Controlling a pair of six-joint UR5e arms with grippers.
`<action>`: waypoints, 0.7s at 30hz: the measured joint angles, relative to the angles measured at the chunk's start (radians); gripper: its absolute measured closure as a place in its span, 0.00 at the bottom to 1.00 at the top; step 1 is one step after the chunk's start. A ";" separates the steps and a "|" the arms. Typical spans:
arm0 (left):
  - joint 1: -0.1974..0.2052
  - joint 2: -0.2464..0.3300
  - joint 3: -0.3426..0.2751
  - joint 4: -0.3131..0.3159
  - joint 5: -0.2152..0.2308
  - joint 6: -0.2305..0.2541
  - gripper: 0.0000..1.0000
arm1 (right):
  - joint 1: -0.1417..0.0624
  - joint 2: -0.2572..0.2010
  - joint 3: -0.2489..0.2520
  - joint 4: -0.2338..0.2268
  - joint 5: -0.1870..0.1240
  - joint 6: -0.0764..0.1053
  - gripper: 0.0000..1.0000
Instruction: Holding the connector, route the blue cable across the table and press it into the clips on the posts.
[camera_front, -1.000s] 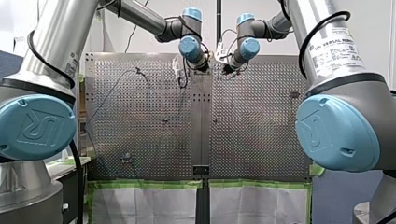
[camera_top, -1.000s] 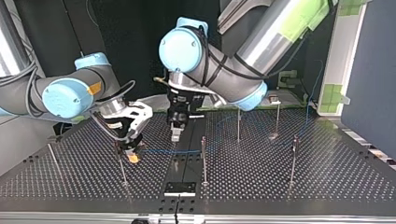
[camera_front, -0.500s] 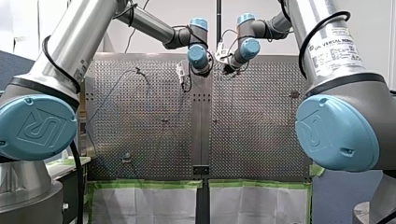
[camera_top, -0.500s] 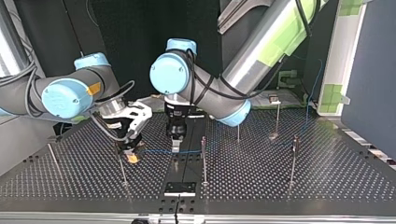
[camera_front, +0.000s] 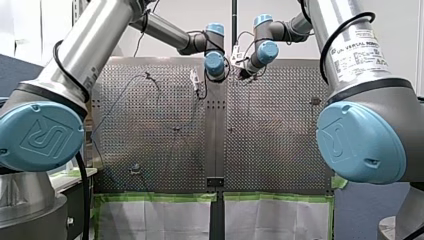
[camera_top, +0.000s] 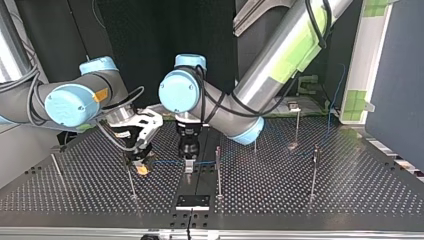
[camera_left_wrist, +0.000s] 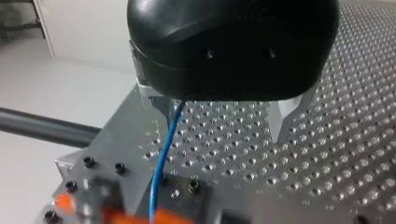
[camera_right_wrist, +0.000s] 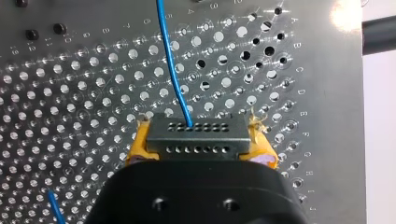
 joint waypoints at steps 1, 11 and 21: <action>0.002 -0.003 0.003 0.006 -0.006 0.000 0.00 | 0.000 0.000 0.000 0.000 0.000 0.000 1.00; 0.009 -0.009 0.018 -0.012 -0.026 -0.001 0.00 | 0.000 0.000 0.000 -0.001 -0.007 0.008 1.00; -0.005 -0.041 0.019 -0.058 -0.024 -0.001 0.08 | -0.002 0.000 0.000 -0.004 -0.024 0.012 1.00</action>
